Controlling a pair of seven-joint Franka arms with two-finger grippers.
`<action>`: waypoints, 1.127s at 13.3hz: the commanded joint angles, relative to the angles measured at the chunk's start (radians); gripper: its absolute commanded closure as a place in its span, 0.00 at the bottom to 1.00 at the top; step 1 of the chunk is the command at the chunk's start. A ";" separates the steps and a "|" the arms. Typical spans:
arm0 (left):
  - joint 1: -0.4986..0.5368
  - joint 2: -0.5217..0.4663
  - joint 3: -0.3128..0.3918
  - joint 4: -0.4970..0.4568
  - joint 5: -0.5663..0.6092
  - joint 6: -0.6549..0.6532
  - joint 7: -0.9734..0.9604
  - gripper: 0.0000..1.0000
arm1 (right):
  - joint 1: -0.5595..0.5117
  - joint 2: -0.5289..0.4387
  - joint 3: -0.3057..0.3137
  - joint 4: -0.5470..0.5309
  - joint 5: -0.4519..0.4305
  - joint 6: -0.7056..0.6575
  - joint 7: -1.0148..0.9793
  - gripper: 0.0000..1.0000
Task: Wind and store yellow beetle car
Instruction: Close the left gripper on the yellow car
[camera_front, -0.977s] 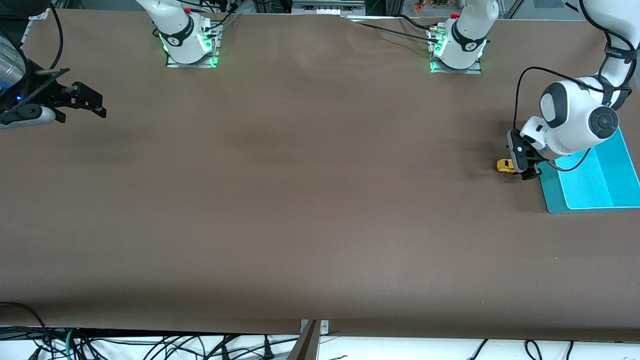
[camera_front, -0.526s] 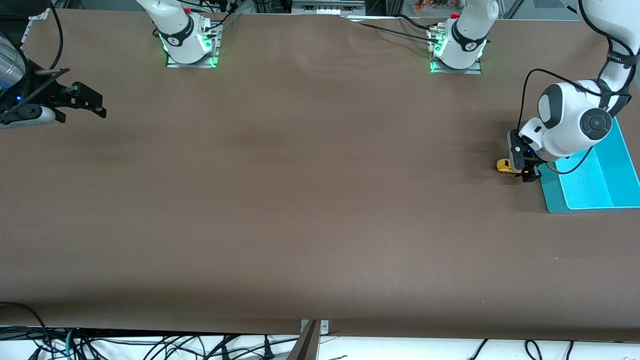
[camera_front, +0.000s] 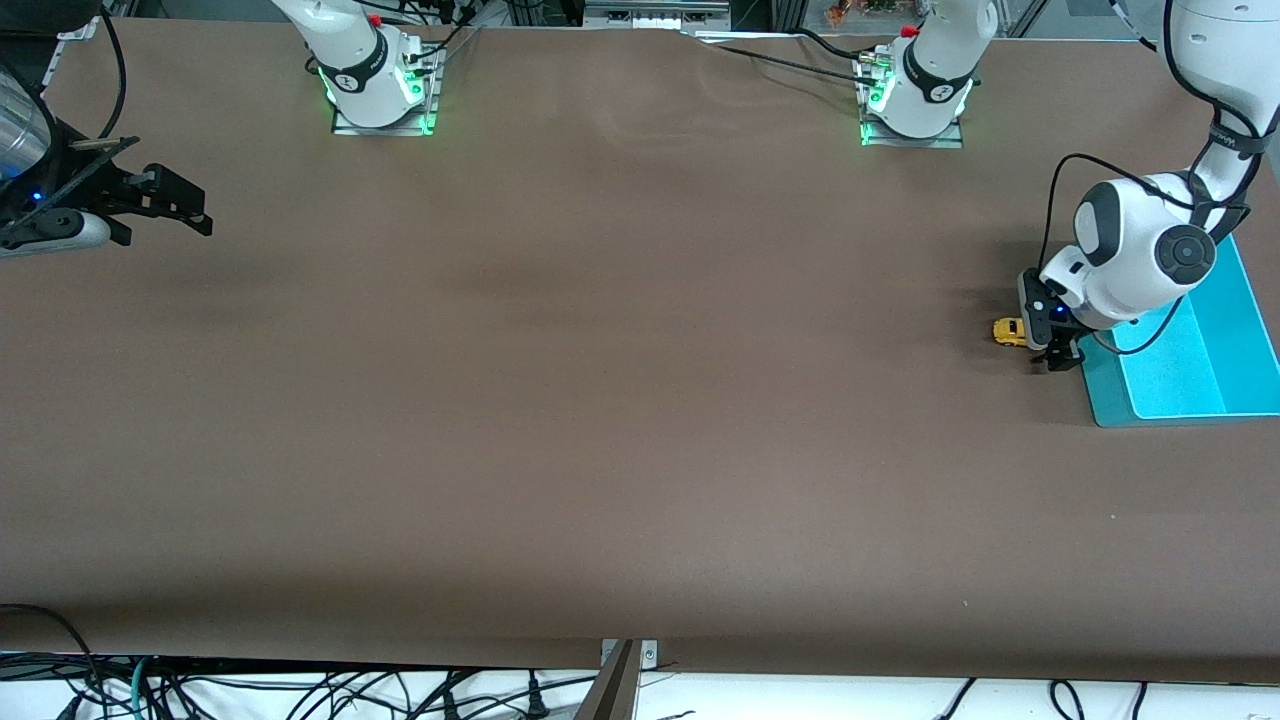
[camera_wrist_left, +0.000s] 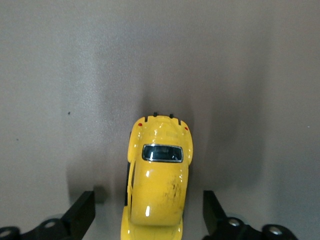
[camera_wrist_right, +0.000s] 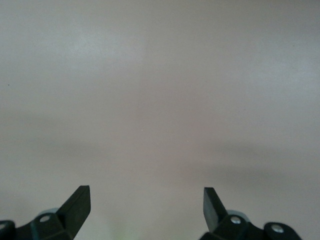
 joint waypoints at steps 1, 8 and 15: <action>0.008 -0.009 -0.014 -0.001 0.025 0.004 0.012 0.16 | -0.003 0.009 0.002 0.029 -0.006 -0.025 0.012 0.00; 0.008 -0.018 -0.023 -0.003 0.025 -0.002 0.015 0.72 | -0.004 0.009 0.002 0.029 -0.006 -0.025 0.014 0.00; 0.011 -0.096 -0.084 0.058 -0.059 -0.193 0.010 0.86 | -0.007 0.014 0.002 0.029 -0.006 -0.025 0.012 0.00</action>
